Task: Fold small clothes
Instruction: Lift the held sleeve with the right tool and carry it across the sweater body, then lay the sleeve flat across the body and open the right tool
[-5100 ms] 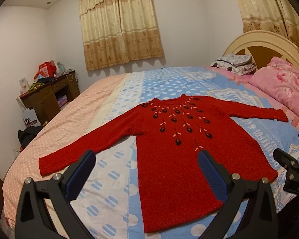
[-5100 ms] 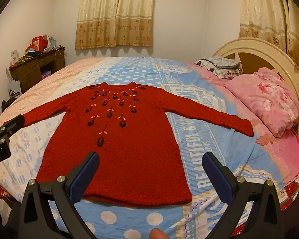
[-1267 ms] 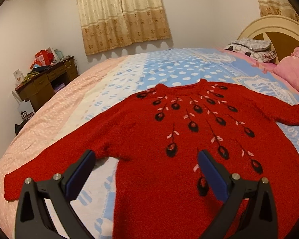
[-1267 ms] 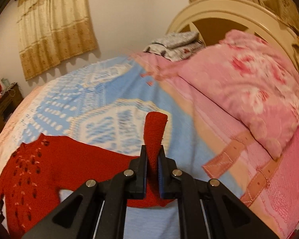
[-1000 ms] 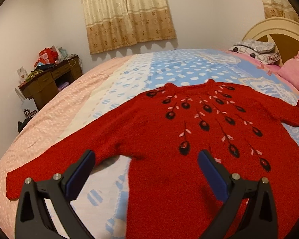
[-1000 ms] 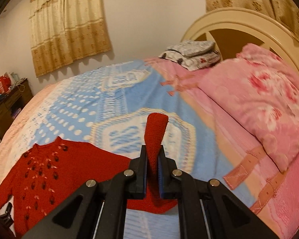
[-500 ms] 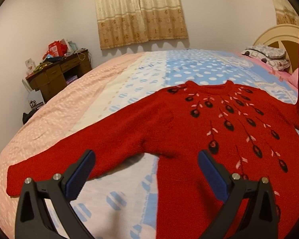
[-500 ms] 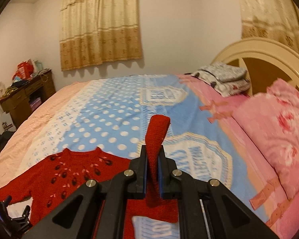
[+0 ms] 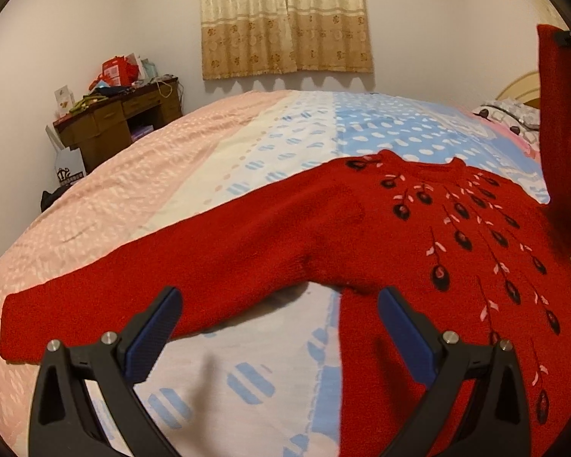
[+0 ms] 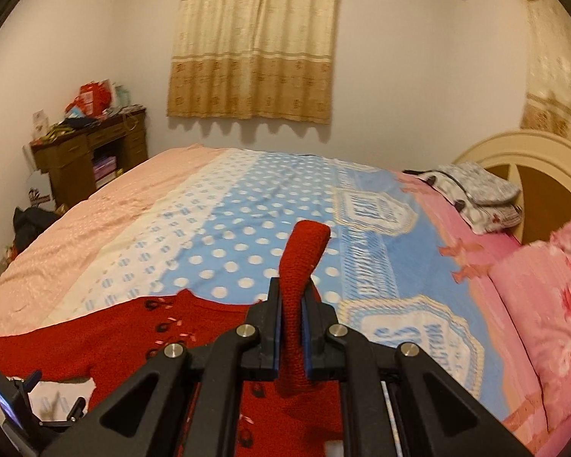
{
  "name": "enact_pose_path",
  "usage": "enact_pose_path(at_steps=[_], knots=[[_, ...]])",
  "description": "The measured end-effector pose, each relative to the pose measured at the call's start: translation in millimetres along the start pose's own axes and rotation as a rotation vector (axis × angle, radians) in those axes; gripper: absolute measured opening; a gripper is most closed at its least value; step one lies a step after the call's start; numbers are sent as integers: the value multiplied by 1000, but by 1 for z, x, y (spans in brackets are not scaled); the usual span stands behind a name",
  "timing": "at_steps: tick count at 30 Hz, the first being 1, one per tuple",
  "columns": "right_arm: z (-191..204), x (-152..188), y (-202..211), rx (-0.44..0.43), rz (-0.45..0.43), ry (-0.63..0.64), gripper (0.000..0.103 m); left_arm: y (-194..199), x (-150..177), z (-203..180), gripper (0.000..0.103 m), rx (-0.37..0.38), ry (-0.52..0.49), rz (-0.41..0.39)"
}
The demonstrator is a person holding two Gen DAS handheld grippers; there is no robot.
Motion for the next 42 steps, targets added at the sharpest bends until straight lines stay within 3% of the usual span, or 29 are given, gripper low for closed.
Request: enact_pose_path(at_steps=[8, 15, 23, 33, 35, 36, 37, 38, 40, 42], knots=[[71, 1, -13, -69, 12, 88, 7, 0, 1, 6, 103, 16, 32, -2], [137, 21, -31, -151, 47, 149, 7, 0, 2, 13, 103, 30, 72, -6], [212, 71, -62, -229, 126, 222, 7, -1, 3, 17, 103, 32, 90, -2], [263, 136, -105, -295, 248, 275, 7, -2, 6, 14, 103, 23, 73, 9], [271, 146, -109, -365, 283, 257, 19, -2, 7, 14, 103, 26, 72, 9], [275, 150, -108, -414, 295, 255, 30, -2, 7, 14, 103, 28, 75, 10], [278, 154, -106, -449, 305, 257, 60, -3, 7, 15, 103, 32, 80, 13], [278, 158, -102, -473, 312, 255, 73, -2, 8, 16, 103, 35, 85, 14], [268, 160, -91, -498, 292, 230, 73, -2, 8, 16, 103, 42, 94, 18], [251, 163, -84, -465, 277, 215, 73, -2, 7, 15, 103, 42, 89, 25]])
Point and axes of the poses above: each gripper's, at about its wrist camera, not at the fingertips, and y roughly against the way its jaws point, z to its left, x to its underside, the point moved 9 cm from there along -y, roughly the way its jaws point, and after that the axes turned 3 degrees about x, right-handed, at the moved point
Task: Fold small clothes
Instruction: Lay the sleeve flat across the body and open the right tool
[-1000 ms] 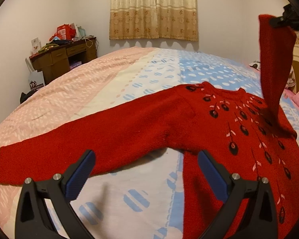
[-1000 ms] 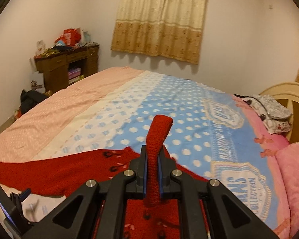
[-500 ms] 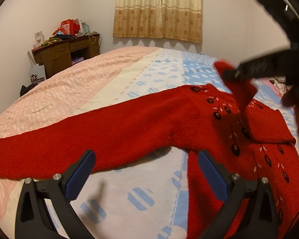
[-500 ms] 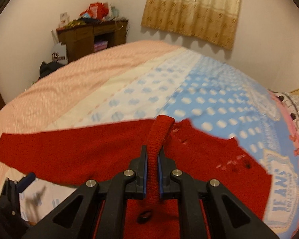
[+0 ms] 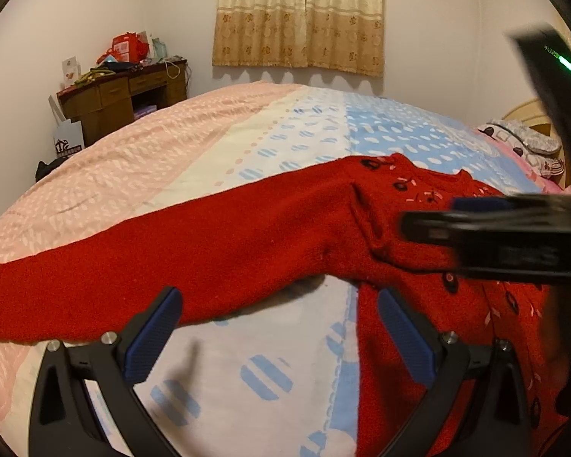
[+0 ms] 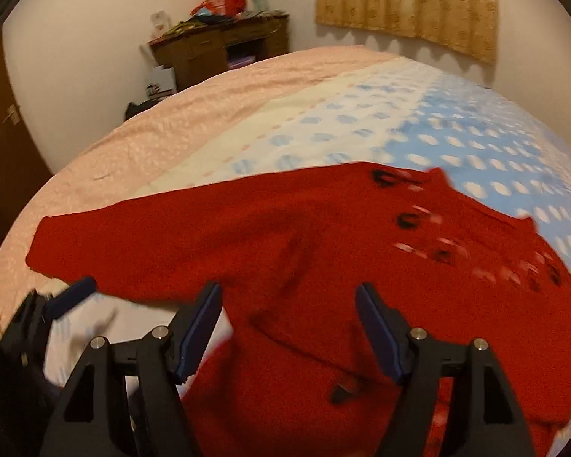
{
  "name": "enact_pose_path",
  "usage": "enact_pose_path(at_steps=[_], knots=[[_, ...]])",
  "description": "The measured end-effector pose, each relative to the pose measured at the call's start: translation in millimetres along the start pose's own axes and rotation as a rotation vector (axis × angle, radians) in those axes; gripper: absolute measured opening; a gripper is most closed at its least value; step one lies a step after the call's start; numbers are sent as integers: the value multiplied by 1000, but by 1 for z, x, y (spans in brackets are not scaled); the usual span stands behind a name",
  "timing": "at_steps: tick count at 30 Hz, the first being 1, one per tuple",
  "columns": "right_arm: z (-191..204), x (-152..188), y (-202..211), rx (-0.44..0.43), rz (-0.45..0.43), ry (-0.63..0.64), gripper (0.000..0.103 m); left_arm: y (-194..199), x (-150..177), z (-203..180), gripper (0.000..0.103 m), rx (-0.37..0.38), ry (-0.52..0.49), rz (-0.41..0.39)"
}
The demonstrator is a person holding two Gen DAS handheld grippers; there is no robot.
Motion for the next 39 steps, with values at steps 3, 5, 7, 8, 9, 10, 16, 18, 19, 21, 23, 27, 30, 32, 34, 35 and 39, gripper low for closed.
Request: enact_pose_path(at_steps=[3, 5, 7, 8, 9, 10, 16, 18, 19, 21, 23, 27, 30, 32, 34, 35, 39], knots=[[-34, 17, 21, 40, -20, -72, 73, 0, -7, -2, 103, -13, -26, 2], [-64, 28, 32, 90, -32, -121, 73, 1, -17, -3, 103, -19, -39, -11], [-97, 37, 40, 177, -41, -181, 73, 1, -31, -8, 103, -14, -54, -24], [-109, 39, 40, 211, -41, -206, 73, 0, -39, -12, 103, -12, -63, -29], [-123, 43, 41, 247, -36, -246, 73, -2, -49, -18, 103, -17, -74, -40], [-133, 46, 39, 264, -29, -277, 73, -4, -56, -24, 103, -20, -88, -49], [-129, 64, 10, 269, 43, -277, 73, -42, -58, -46, 103, -94, -174, -6], [-114, 69, 4, 240, 52, -250, 73, -59, -48, -44, 103, -126, -190, 43], [-108, 68, 6, 253, 43, -213, 73, -64, -43, -42, 103, -135, -191, 66], [-102, 67, 9, 253, 42, -171, 73, -72, -35, -37, 103, -139, -181, 106], [-109, 66, 19, 248, 22, -180, 73, -69, -36, -35, 103, -124, -165, 99], [-162, 70, 42, 321, -10, -281, 73, -69, -33, -33, 103, -127, -162, 109], [-210, 86, 52, 399, -2, -400, 73, -69, -34, -33, 103, -127, -149, 104], [-221, 100, 43, 387, 41, -420, 73, -68, -35, -33, 103, -123, -143, 99], [-213, 105, 35, 396, 69, -333, 73, -66, -36, -31, 103, -117, -133, 97], [-207, 102, 37, 417, 68, -286, 73, -62, -36, -28, 103, -114, -125, 92], [-180, 81, 40, 324, 37, -289, 73, -41, -34, -13, 103, -114, -97, 66]])
Point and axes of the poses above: each gripper's, at about its wrist camera, not at the fingertips, and y roughly against the way its jaws point, z to its left, x to its underside, the point moved 9 cm from there along -y, roughly the way its jaws point, and after that the axes turned 3 degrees about x, right-handed, at the moved point
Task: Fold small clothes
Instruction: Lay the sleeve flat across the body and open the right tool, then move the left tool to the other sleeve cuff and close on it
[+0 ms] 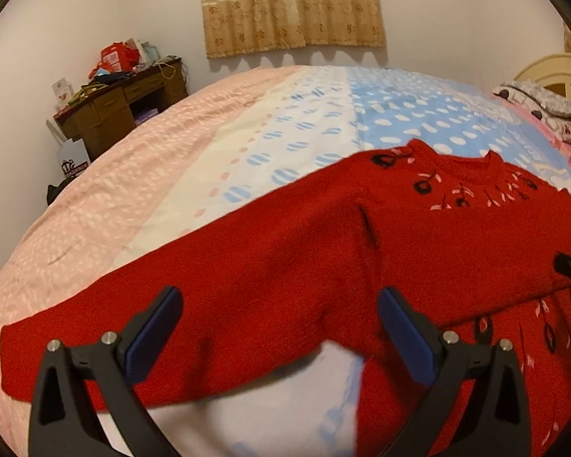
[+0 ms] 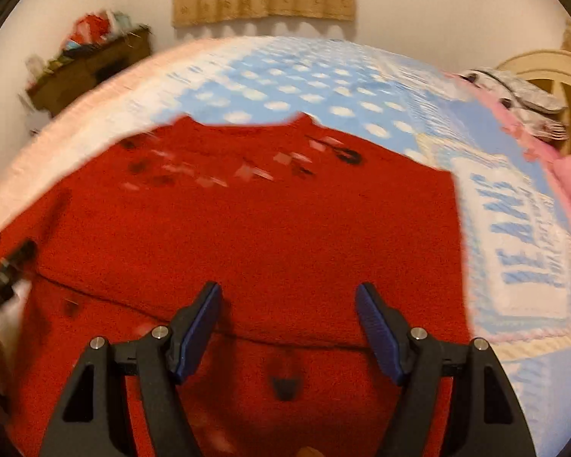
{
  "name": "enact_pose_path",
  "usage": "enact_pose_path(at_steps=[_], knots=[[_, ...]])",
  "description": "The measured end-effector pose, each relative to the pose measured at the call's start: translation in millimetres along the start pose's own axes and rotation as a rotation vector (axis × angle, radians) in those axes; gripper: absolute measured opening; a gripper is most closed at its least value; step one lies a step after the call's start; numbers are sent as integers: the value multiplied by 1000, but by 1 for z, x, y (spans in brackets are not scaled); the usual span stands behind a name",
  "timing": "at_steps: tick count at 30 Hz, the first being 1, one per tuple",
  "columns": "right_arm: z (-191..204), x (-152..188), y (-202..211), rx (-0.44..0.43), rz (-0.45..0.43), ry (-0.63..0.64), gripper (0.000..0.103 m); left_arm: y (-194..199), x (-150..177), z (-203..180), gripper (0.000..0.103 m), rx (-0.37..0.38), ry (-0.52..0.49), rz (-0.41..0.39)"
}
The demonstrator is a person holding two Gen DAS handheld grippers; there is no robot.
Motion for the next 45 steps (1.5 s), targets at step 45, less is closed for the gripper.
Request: enact_pose_path(at_steps=[45], knots=[[172, 13, -15, -136, -52, 270, 85, 63, 94, 300, 95, -224, 410, 67]])
Point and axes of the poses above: each gripper's, at about its wrist camera, not at the fingertips, and y roughly against the way its jaws point, z to its left, x to its underside, the point moved 9 cm from there along -y, roughly the way its jaws point, and after that the axes turned 3 degrees about x, right-handed, at the moved point
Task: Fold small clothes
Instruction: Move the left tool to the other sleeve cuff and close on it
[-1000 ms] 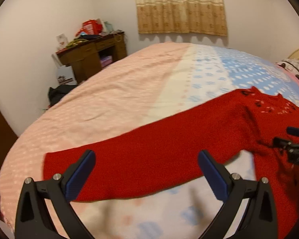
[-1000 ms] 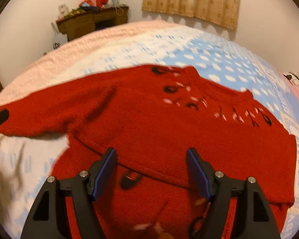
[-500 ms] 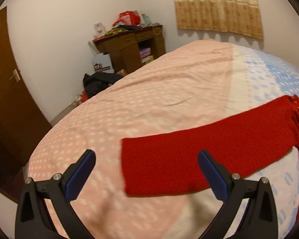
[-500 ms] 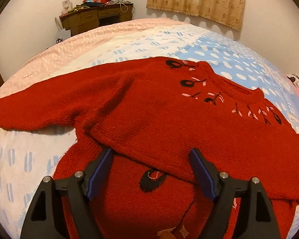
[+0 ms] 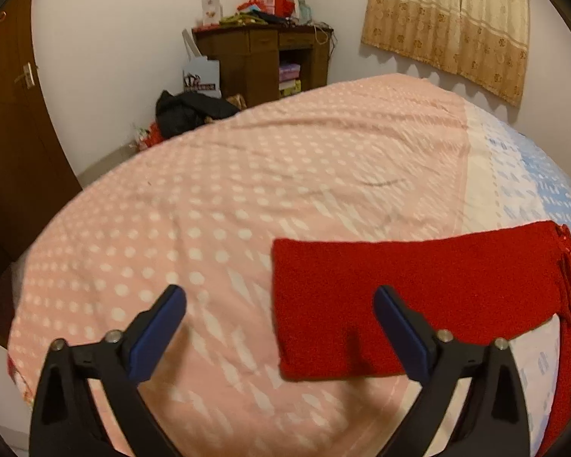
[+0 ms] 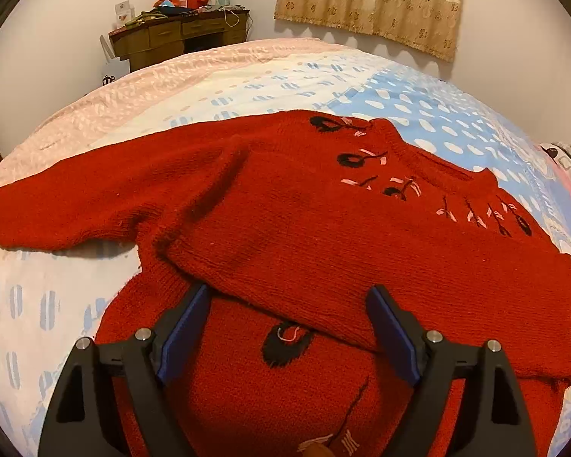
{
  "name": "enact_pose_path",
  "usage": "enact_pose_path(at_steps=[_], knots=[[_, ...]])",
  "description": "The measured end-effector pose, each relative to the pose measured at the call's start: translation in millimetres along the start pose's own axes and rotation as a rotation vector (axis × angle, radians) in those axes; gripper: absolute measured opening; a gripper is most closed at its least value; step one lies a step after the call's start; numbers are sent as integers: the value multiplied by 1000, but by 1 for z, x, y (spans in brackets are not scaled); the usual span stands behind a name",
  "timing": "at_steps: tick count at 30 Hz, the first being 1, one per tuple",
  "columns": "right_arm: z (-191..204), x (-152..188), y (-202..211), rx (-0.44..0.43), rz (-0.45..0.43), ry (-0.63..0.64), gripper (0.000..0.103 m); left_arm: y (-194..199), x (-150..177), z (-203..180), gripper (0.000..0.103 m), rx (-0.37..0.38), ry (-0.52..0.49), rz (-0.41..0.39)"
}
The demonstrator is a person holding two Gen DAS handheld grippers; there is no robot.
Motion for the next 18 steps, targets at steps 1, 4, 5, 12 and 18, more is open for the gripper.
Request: enact_pose_path(at_steps=[1, 4, 5, 12, 18], knots=[[0, 0, 0, 2, -1, 0, 85, -2, 1, -2, 89, 6, -5, 2], [0, 0, 1, 5, -2, 1, 85, -7, 5, -6, 81, 24, -5, 16], [0, 0, 1, 6, -3, 1, 85, -8, 5, -7, 78, 34, -3, 17], [0, 0, 1, 11, -5, 3, 85, -22, 11, -19, 63, 79, -13, 33], [0, 1, 1, 11, -5, 3, 85, -25, 5, -17, 35, 120, 21, 30]])
Point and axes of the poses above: each gripper's, at about its wrist camera, not at the fingertips, and y roughly against the way its jaws point, z to its left, x to its underside, the point moved 9 cm from there along -y, roughly the way its jaws point, and after that the axes turned 3 degrees about x, right-handed, at the moved point
